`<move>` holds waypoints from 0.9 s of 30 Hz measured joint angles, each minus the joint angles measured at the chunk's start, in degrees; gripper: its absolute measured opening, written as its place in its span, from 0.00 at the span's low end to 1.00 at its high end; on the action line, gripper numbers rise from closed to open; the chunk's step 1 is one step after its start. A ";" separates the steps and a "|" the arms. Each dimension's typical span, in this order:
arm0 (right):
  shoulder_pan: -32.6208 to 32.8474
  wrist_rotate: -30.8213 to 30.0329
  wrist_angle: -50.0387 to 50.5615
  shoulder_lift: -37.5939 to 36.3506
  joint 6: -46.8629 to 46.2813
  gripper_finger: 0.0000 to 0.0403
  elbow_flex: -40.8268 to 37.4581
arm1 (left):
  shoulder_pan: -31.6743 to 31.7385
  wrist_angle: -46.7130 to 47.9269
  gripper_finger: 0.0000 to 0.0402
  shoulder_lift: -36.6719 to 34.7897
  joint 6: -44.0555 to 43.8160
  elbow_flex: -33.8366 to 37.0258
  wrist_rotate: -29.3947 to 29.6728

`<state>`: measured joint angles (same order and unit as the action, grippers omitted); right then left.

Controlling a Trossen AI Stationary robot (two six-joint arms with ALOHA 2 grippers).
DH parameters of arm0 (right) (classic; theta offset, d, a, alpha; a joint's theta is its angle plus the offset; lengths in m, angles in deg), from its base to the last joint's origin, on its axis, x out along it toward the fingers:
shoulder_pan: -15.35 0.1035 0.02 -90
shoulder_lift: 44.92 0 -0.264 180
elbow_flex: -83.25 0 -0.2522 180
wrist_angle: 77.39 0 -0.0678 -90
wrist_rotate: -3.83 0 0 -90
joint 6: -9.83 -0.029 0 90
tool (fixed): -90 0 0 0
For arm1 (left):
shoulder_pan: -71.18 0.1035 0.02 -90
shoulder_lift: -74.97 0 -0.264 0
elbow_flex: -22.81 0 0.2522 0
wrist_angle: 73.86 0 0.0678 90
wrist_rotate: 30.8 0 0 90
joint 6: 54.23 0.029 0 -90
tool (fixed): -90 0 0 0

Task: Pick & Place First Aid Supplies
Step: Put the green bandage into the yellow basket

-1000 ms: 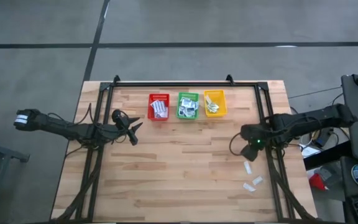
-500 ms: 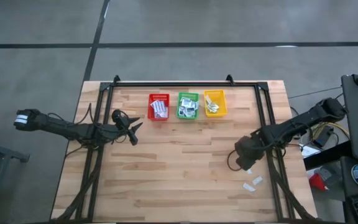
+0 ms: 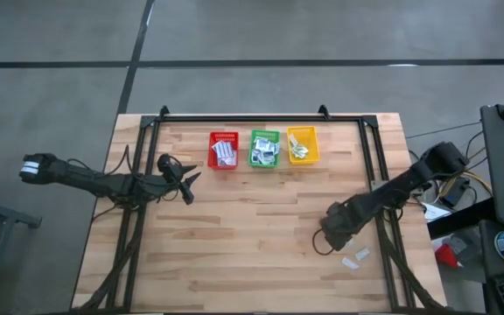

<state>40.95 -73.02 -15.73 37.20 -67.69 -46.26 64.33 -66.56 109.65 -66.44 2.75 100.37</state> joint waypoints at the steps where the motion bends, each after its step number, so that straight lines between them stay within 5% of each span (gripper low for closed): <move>1: 0.24 -0.01 -0.62 1.18 0.06 0.24 -0.01 | 0.00 0.01 0.33 -0.02 0.00 -0.01 0.02; 12: 0.44 1.52 -1.46 6.57 -2.40 0.23 0.96 | 0.00 0.12 0.33 -0.01 0.00 -0.01 -0.12; 22: 0.53 0.10 -1.38 3.90 -3.10 0.03 0.56 | 0.02 0.14 0.33 0.00 0.00 -0.01 -0.57; 27: 0.46 -8.72 -1.40 -1.62 -2.62 0.02 1.23 | 0.02 0.13 0.33 0.00 0.00 -0.01 -0.59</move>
<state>41.41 -81.74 -17.12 35.58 -70.31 -45.03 64.35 -66.44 109.65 -66.44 2.74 99.78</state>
